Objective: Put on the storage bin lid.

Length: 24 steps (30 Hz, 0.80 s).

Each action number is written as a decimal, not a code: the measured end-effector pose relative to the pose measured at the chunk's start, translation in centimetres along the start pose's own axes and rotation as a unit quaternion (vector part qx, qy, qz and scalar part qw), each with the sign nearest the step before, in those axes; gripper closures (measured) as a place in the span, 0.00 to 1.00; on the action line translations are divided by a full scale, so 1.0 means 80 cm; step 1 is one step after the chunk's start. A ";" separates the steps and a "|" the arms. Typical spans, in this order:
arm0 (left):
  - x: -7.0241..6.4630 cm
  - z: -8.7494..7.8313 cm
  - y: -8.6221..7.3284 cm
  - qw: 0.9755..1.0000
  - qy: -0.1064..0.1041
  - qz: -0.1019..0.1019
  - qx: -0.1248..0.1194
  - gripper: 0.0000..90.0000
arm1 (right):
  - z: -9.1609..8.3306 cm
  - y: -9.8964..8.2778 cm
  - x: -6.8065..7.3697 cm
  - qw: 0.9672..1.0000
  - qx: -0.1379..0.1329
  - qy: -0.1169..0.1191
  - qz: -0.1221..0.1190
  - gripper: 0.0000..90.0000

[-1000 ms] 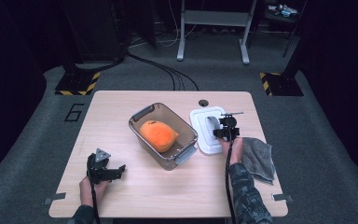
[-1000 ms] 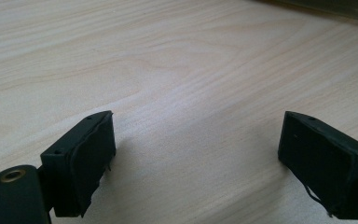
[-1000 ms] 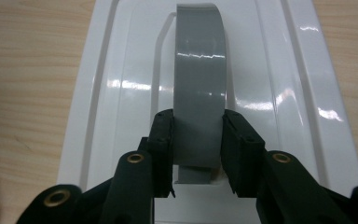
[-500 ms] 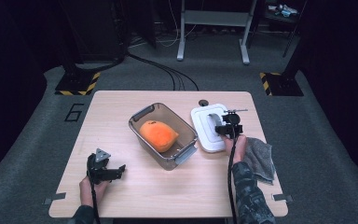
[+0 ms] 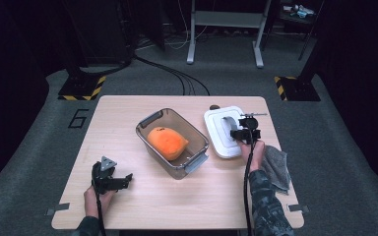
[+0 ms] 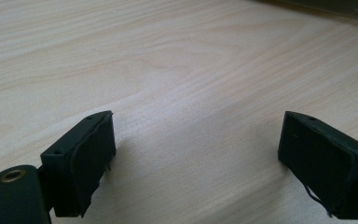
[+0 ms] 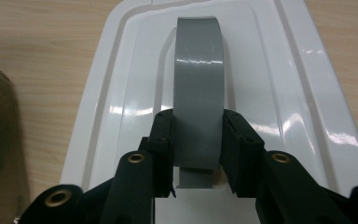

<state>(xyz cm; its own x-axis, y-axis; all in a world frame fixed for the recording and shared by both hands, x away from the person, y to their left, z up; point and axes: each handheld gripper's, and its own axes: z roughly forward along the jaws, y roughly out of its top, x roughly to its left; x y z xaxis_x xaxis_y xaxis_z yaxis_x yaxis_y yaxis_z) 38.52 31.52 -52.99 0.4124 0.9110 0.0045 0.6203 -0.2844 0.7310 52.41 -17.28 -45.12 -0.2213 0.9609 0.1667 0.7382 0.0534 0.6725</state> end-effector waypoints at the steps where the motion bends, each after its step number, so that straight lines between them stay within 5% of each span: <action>1: 0.000 0.000 0.000 1.000 -0.001 -0.002 -0.001 0.12 | -0.002 0.001 -0.001 1.000 -0.003 0.001 -0.005 0.74; 24: 0.000 0.000 0.000 1.000 0.000 -0.002 0.000 0.12 | -0.055 0.028 0.003 0.999 -0.042 0.022 -0.017 0.74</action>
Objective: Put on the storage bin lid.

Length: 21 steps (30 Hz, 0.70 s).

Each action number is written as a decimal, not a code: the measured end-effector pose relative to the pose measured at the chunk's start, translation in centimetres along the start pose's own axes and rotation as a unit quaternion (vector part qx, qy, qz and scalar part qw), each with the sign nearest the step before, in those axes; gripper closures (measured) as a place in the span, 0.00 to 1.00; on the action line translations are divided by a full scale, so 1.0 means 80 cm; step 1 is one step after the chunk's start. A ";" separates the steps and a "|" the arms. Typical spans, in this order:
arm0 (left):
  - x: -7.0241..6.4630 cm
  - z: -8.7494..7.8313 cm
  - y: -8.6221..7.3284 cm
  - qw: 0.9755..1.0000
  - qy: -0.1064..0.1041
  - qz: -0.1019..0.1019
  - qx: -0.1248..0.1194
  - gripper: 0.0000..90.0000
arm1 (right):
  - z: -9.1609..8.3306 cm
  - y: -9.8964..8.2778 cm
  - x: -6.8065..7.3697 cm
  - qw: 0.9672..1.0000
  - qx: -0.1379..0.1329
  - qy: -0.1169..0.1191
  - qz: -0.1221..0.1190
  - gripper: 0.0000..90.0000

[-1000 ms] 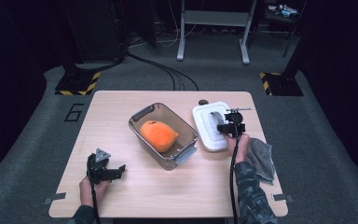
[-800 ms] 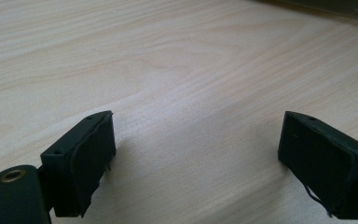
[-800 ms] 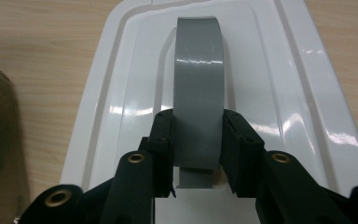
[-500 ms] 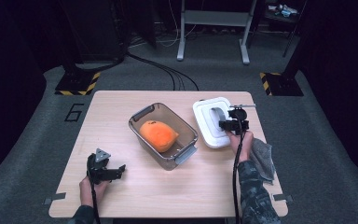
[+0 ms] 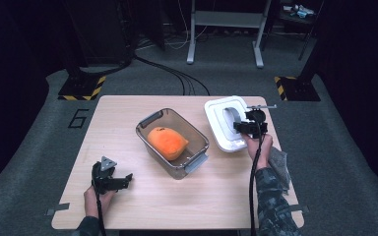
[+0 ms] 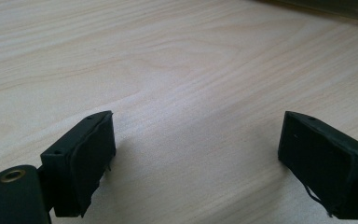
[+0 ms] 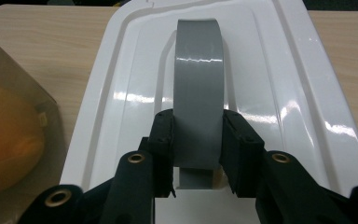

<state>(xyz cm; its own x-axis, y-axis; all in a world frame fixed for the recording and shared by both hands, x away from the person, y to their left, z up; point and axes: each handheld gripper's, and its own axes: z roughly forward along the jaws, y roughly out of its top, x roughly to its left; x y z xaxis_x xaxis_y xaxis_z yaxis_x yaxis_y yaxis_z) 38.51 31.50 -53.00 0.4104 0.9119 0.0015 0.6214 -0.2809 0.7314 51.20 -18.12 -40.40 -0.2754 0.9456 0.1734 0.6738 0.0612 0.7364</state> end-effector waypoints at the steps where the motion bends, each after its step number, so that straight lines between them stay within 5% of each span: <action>1: 0.000 0.000 0.000 1.000 0.000 0.000 0.000 0.12 | 0.000 0.000 0.000 1.000 0.000 0.000 0.000 0.74; 21: 0.001 0.000 0.000 1.000 0.001 0.002 0.001 0.12 | -0.046 0.031 0.027 0.999 -0.025 0.033 -0.035 0.74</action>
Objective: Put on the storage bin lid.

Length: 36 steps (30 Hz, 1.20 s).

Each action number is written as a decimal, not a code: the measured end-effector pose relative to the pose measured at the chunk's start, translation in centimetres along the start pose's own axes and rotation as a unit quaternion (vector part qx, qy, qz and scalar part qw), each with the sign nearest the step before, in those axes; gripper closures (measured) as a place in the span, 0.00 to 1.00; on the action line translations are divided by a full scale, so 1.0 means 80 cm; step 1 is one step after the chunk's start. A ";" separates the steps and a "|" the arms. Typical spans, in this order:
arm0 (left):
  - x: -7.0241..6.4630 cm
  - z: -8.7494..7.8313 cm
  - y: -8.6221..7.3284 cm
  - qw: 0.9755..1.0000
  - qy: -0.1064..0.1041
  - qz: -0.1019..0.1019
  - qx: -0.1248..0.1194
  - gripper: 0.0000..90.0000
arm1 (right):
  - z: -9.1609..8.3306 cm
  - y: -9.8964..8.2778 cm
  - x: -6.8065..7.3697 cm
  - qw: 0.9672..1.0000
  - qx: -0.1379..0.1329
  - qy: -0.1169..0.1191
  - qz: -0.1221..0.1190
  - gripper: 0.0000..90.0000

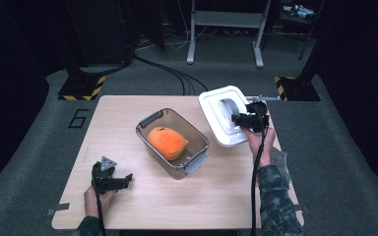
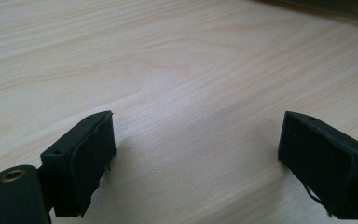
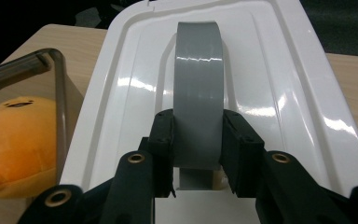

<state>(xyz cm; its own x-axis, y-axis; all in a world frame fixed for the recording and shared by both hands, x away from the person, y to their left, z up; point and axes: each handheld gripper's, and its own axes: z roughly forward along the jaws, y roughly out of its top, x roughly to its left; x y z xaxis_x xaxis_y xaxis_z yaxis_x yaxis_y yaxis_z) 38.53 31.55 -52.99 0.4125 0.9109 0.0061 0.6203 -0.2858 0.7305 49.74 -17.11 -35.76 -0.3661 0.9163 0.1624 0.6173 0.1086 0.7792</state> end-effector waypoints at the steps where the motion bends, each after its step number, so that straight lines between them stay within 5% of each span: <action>1: 0.000 0.000 0.000 1.000 0.000 0.000 0.000 0.12 | -0.002 0.001 0.003 1.000 -0.002 0.002 0.000 0.74; 10: 0.000 0.000 0.000 1.000 0.000 0.001 0.000 0.12 | -0.011 0.012 0.036 0.999 -0.007 0.030 -0.022 0.74; 21: 0.000 0.000 0.000 1.000 -0.001 -0.001 0.001 0.12 | -0.001 0.011 0.080 0.997 0.000 0.059 -0.050 0.74; 36: -0.002 0.001 -0.001 1.000 0.004 -0.006 -0.005 0.12 | 0.016 0.003 0.119 0.993 0.014 0.091 -0.068 0.74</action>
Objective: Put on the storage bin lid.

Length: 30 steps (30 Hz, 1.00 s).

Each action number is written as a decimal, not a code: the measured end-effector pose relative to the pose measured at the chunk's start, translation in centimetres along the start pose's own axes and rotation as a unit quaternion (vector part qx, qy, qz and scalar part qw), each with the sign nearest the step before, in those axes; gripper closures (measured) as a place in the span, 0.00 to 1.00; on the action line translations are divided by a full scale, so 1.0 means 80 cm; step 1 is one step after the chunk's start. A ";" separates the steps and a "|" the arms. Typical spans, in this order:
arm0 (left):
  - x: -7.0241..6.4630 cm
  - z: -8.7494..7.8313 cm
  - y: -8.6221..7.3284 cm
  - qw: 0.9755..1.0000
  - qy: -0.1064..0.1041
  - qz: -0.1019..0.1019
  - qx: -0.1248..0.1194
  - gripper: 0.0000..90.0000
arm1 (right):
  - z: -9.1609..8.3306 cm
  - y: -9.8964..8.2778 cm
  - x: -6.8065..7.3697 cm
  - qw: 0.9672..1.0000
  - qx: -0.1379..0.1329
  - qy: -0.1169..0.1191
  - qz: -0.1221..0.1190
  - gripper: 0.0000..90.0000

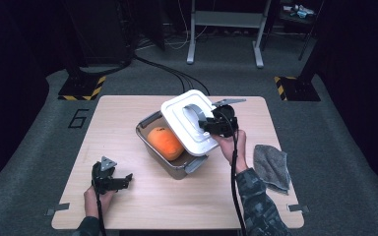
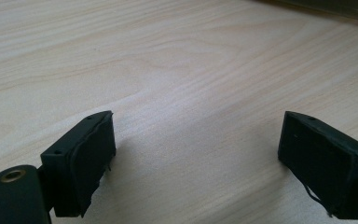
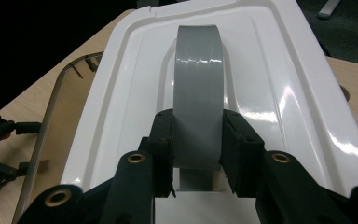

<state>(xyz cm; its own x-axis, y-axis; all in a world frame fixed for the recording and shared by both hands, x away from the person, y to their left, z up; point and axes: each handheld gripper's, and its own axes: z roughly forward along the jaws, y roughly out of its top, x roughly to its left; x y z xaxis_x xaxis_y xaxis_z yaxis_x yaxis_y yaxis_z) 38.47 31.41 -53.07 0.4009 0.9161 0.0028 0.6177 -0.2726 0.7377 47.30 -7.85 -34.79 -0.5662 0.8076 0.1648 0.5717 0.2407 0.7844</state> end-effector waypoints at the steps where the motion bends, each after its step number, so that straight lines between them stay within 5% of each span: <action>1: 0.000 0.000 0.000 1.000 0.000 0.000 0.000 0.12 | 0.002 0.000 0.002 1.000 0.001 0.003 -0.003 0.74; 15: 0.002 -0.001 0.001 1.000 -0.005 0.006 0.008 0.12 | 0.025 -0.005 0.037 0.999 0.018 0.033 -0.023 0.74; 30: 0.000 0.000 0.000 1.000 0.001 0.001 -0.001 0.12 | 0.050 -0.013 0.055 0.997 0.037 0.062 -0.030 0.74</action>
<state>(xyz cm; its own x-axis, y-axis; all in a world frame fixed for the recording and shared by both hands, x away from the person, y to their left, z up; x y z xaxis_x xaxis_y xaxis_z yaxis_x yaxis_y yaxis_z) 38.50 31.42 -53.08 0.4006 0.9163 0.0048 0.6156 -0.2730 0.7392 46.62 -2.39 -37.28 -0.6675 0.7188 0.1944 0.5740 0.3304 0.7492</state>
